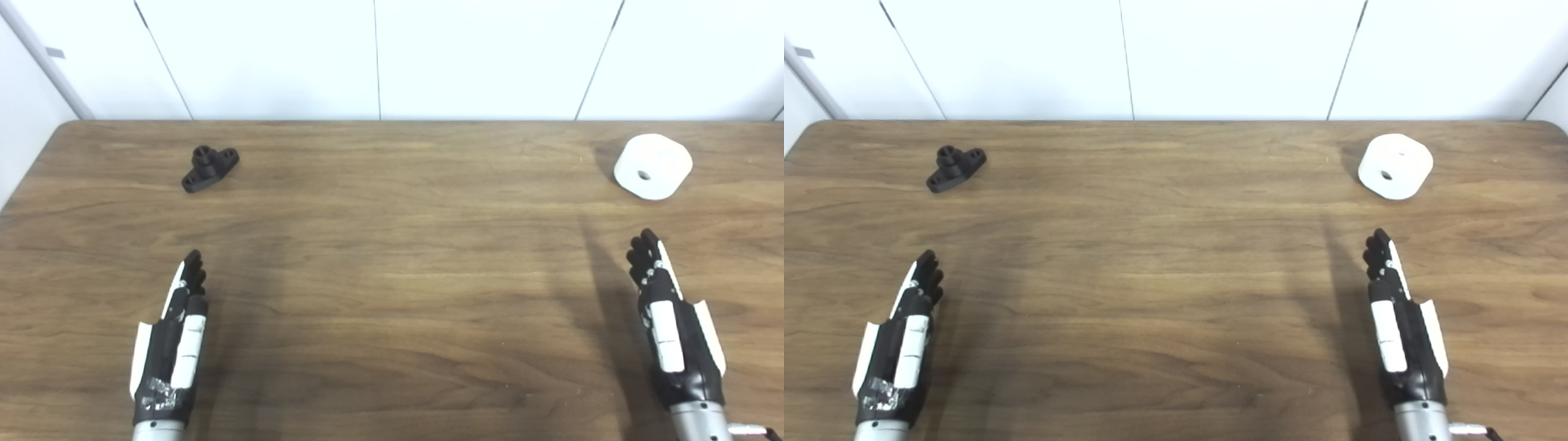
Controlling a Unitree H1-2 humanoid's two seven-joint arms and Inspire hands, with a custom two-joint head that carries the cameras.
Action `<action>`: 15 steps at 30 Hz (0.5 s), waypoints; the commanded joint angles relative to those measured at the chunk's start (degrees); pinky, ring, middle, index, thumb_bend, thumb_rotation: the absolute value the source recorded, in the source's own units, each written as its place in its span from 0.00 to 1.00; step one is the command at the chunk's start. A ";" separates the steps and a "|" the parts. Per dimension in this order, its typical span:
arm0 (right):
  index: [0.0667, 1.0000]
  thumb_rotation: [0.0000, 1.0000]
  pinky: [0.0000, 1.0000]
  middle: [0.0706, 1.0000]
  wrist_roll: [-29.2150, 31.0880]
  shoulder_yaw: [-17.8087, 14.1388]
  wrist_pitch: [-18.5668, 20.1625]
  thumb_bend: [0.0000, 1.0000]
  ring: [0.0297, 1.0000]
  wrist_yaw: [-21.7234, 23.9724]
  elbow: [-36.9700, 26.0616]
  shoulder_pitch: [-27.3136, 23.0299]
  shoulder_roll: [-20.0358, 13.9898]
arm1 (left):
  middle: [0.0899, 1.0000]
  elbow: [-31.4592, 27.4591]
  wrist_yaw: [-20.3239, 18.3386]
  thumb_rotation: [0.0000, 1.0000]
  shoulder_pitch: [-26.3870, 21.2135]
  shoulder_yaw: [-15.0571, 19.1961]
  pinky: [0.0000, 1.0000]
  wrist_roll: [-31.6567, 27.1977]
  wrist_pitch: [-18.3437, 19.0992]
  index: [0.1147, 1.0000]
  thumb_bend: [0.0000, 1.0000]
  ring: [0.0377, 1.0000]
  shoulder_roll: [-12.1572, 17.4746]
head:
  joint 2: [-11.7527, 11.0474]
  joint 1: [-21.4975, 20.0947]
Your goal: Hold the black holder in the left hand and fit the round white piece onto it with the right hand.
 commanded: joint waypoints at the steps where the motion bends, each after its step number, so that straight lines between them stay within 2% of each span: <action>1: 0.98 0.99 1.00 0.98 0.66 -0.19 -2.28 0.57 0.98 -0.04 -1.35 -0.13 0.96 | 1.00 -0.84 0.15 0.89 -0.26 0.52 1.00 0.49 -2.63 1.00 0.63 0.99 0.35 | 0.07 0.04; 4: 0.98 0.99 1.00 0.98 0.20 -0.21 -2.73 0.57 0.97 -0.20 -1.07 -0.17 0.87 | 0.99 -1.12 0.38 0.89 -0.20 0.62 1.00 0.86 -2.14 0.99 0.64 0.98 0.04 | 0.07 0.04; 8: 0.97 1.00 1.00 0.98 -0.01 -0.17 -2.89 0.57 0.98 -0.18 -0.96 -0.14 0.84 | 1.00 -1.89 0.17 0.89 -0.12 0.55 1.00 0.20 -1.28 0.99 0.61 0.99 -0.16 | 0.07 0.04; 15: 0.98 0.99 1.00 0.97 0.28 -0.19 -3.42 0.57 0.97 -0.08 -0.53 -0.17 0.82 | 1.00 -2.21 0.30 0.89 -0.04 0.51 1.00 0.60 -0.73 0.99 0.63 0.99 -0.24 | -0.21 0.08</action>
